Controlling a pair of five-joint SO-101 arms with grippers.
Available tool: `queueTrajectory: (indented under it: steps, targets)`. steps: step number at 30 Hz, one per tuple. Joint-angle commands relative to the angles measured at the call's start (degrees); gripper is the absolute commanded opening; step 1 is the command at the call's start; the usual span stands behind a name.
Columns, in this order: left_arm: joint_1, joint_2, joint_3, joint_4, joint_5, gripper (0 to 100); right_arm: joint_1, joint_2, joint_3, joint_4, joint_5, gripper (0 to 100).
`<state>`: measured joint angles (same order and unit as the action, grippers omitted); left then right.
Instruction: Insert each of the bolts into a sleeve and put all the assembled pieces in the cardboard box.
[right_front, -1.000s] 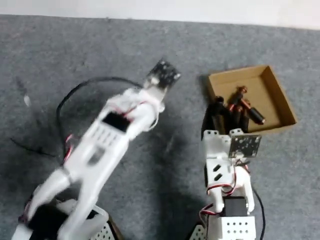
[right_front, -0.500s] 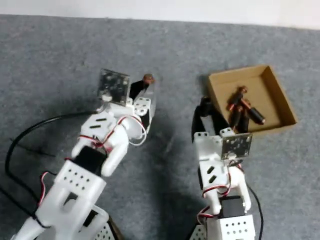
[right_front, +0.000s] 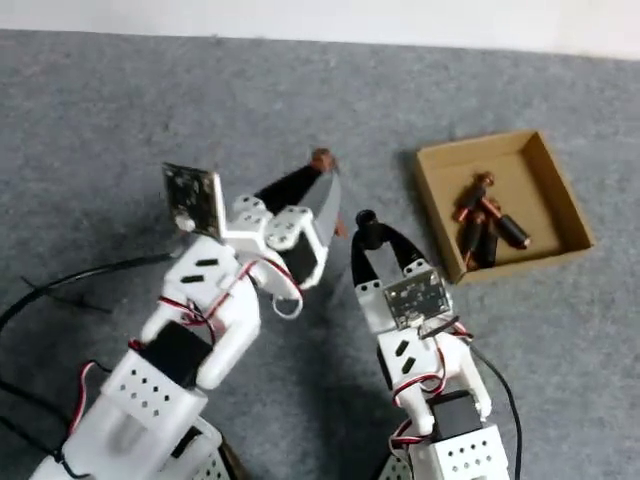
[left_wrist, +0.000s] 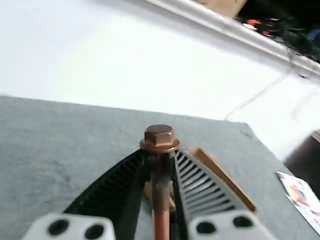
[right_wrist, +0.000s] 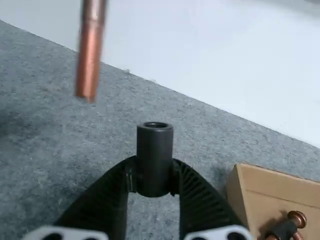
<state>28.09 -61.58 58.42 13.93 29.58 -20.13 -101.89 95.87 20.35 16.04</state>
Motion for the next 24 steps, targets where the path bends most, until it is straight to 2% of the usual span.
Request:
queueTrajectory:
  steps: [1, 7, 12, 19, 24]
  targets:
    - [2.15, -2.15, 4.26, -8.88, 1.67, 1, -1.8, -0.84, 5.76, 0.31, 0.79, 0.6]
    - [1.89, -1.8, 15.6, -29.8, 4.04, 1, -1.89, -0.84, 5.76, 0.31, 0.79, 0.6]
    - [1.71, -2.15, 19.65, -40.7, 4.04, 1, -1.89, -0.84, 5.76, 0.31, 0.88, 0.6]
    - [-2.42, -2.15, 20.18, -43.96, 4.48, 1, -1.98, -0.84, 5.76, 0.31, 0.88, 0.6]
    - [1.36, -1.71, 20.35, -40.88, 4.48, 1, -1.98, -0.84, 5.76, 0.4, 0.79, 0.6]
